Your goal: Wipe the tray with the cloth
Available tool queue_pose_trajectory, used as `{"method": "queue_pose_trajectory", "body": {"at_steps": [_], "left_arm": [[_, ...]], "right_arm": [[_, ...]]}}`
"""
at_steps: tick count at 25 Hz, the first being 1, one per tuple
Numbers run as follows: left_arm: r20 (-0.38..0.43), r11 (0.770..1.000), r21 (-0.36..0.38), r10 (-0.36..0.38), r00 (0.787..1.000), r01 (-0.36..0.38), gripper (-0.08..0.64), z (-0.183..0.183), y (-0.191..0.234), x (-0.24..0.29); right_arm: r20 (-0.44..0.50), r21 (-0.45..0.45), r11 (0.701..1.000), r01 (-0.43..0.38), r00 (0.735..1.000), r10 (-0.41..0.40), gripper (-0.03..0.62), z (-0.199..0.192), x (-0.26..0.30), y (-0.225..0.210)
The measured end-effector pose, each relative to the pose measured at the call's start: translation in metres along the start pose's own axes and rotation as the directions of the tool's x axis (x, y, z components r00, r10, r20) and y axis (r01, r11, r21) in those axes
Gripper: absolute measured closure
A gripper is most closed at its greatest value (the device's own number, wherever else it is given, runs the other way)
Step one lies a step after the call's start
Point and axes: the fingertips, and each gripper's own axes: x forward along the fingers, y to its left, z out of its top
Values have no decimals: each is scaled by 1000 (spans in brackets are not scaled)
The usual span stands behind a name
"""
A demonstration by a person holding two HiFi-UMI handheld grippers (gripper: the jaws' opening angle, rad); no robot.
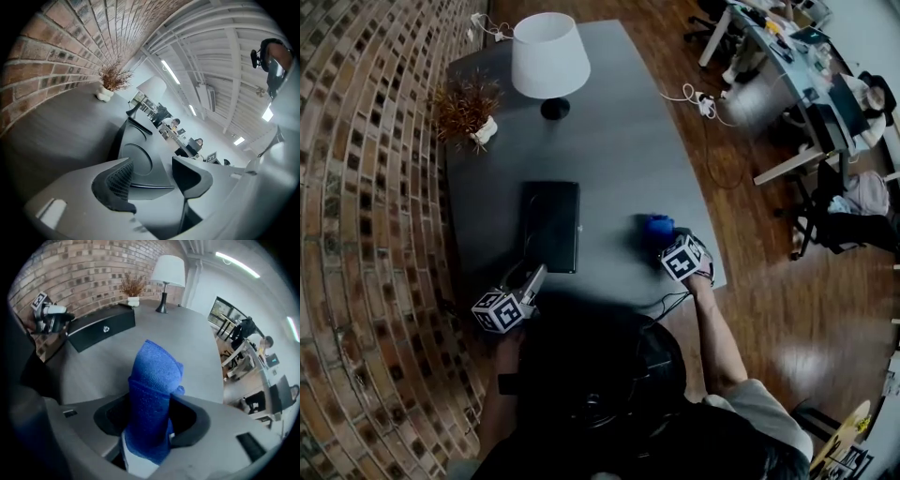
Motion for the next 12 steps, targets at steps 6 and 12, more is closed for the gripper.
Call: {"method": "queue_pose_trajectory", "body": {"at_steps": [6, 12], "left_arm": [[-102, 992, 98, -70, 992, 80, 330, -14, -38, 20], [-64, 957, 262, 144, 987, -123, 330, 15, 17, 10]], "right_arm": [[146, -43, 988, 149, 979, -141, 204, 34, -51, -13], [311, -391, 916, -94, 923, 228, 344, 144, -34, 123]]}}
